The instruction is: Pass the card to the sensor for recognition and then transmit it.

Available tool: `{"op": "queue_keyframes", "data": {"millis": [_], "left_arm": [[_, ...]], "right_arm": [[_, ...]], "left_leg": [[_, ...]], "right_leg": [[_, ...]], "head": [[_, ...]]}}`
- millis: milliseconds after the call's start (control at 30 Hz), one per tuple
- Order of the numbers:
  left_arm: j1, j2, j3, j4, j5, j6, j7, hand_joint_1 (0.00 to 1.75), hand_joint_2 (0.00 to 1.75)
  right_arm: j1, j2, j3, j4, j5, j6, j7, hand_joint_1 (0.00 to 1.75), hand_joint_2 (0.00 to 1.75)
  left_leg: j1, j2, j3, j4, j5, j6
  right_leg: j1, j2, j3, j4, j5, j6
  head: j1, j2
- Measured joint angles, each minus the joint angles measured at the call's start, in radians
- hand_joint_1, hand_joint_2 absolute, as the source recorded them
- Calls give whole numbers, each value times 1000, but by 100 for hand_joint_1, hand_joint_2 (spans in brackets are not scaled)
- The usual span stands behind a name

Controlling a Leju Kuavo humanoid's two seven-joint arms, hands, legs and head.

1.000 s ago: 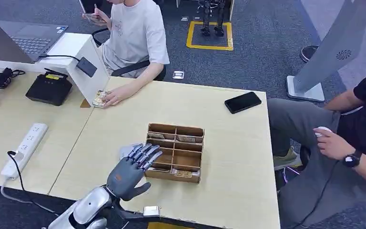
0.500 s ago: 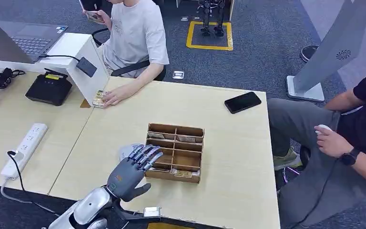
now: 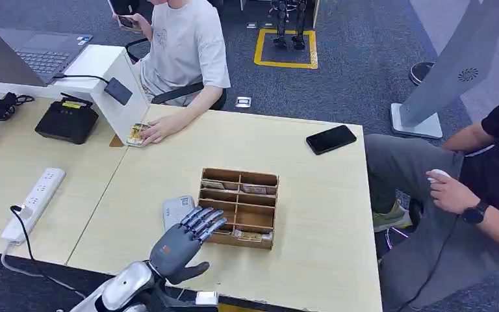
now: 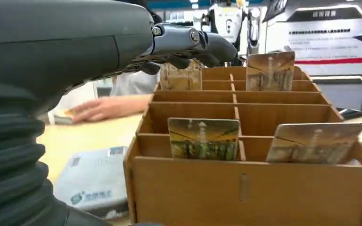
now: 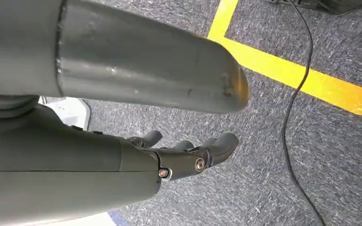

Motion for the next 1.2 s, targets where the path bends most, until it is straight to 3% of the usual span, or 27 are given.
{"op": "queue_keyframes", "data": {"millis": [567,967,1200], "left_arm": [[15,-9,-2,0,-3,-3,3,0,175],[-9,-54,-3,2,11,-3,16,0,175],[-9,-71,-3,5,81,-14,10,0,175]], "right_arm": [[2,0,3,-1,-5,-5,0,0,0],[-2,0,13,-1,-7,-1,-4,0,0],[-1,0,20,-4,-16,-6,-6,0,0]], "left_leg": [[0,0,0,0,0,0],[0,0,0,0,0,0],[0,0,0,0,0,0]], "right_leg": [[0,0,0,0,0,0],[0,0,0,0,0,0],[0,0,0,0,0,0]], "head": [[0,0],[0,0],[0,0]]}}
